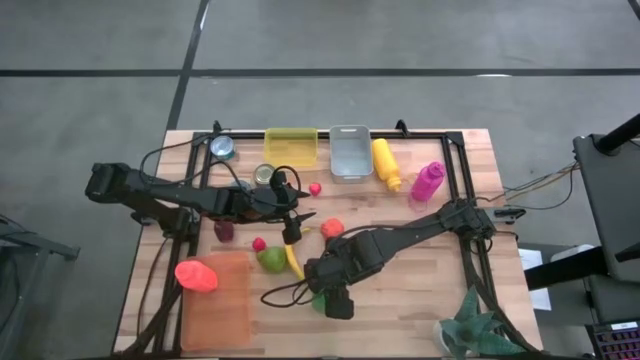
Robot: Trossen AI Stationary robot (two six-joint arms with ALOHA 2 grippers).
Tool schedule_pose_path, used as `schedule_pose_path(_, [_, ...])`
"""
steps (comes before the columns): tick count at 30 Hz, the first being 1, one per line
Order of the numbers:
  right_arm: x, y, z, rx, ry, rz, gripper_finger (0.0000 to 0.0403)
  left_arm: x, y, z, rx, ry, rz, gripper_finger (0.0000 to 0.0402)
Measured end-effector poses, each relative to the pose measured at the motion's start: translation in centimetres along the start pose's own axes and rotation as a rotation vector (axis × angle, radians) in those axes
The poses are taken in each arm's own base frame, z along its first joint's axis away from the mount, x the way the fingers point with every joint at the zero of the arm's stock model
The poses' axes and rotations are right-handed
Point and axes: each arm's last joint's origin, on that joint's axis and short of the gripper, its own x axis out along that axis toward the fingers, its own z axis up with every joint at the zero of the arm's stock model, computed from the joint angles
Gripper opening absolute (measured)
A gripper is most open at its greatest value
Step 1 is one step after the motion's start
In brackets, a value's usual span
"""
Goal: Pick & Place Food Item
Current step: Put the green tumbler into the orange bin
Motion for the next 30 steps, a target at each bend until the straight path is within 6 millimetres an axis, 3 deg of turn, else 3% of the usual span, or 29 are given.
schedule_pose_path(24, [1.2,-0.4,-0.2,-0.002,0.026,0.008,0.0213,0.0,0.0,0.0,0.001,0.002,0.000,0.0257])
schedule_pose_path(30, [1.3,-0.4,-0.1,-0.002,0.017,0.000,0.0257,0.0,0.0,0.0,0.001,0.002,0.000,0.0257])
